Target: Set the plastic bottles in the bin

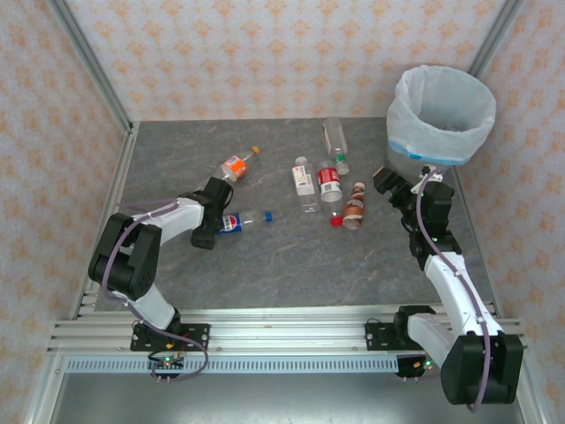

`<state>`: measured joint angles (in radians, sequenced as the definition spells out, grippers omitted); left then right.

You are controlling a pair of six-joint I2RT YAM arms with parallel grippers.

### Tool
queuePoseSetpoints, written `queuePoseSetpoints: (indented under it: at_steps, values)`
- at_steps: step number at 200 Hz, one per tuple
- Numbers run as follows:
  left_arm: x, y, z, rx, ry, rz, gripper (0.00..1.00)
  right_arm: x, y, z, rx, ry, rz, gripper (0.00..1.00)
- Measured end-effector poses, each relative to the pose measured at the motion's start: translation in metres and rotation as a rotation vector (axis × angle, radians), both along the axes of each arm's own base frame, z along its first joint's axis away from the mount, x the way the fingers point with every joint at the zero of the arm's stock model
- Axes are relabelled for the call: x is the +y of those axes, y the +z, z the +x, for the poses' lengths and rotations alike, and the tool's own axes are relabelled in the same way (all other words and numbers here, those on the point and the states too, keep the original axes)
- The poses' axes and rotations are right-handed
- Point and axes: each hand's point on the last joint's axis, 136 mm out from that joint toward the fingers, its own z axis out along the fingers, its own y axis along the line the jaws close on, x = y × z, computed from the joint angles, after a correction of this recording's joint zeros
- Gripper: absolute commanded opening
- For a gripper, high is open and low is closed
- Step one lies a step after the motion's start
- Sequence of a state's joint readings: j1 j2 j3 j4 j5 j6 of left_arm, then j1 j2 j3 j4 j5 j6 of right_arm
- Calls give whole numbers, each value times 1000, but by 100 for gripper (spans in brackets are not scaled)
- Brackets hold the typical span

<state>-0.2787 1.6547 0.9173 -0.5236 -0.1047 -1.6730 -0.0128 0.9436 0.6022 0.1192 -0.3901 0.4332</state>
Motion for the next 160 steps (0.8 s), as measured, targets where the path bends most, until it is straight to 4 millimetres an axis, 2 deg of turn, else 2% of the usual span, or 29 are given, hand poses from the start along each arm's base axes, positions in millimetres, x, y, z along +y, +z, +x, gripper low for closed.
queuePoseSetpoints:
  at_steps: [40, 66, 160]
  values:
    - [-1, 0, 7, -33, -14, 4, 62, 0, 0, 0, 1, 0, 0, 99]
    - [-1, 0, 11, -42, -61, 20, 59, 0, -2, -1, 8, 0, 0, 99]
    - [-7, 20, 26, -47, -449, 141, 44, 0, -6, -2, 24, 2, -6, 99]
